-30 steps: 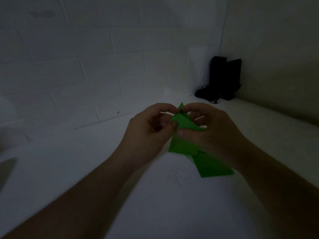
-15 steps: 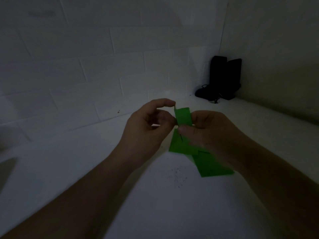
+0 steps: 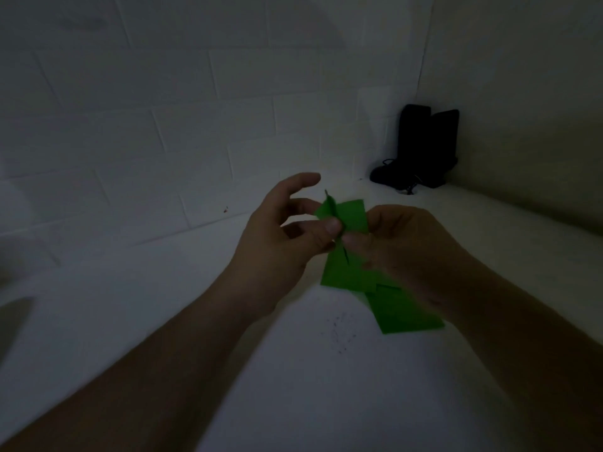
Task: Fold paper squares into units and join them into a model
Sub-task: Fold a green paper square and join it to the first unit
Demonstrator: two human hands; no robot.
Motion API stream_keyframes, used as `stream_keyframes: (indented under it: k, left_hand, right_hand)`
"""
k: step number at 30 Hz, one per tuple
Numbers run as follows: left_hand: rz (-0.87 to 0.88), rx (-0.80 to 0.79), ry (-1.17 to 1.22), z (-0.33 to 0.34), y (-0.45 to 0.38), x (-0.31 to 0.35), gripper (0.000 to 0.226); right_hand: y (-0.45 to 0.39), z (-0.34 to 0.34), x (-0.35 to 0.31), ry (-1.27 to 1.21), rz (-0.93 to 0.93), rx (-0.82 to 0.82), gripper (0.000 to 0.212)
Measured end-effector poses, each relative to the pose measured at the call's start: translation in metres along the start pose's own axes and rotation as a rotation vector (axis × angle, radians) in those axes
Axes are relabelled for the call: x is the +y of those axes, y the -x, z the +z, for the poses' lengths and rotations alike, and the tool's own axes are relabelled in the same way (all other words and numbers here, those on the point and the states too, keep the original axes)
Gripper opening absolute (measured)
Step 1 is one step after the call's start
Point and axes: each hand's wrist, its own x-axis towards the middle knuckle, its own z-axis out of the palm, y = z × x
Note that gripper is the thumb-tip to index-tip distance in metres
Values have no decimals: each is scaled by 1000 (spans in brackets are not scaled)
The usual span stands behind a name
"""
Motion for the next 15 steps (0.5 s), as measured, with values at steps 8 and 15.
stream_keyframes:
  k: [8, 15]
  left_hand:
    - [-84, 91, 158, 0, -3, 5, 51]
    - [-14, 47, 33, 2, 0, 5, 51]
  right_hand:
    - [-2, 2, 5, -241, 47, 62, 16]
    - [-3, 2, 3, -64, -57, 215, 42]
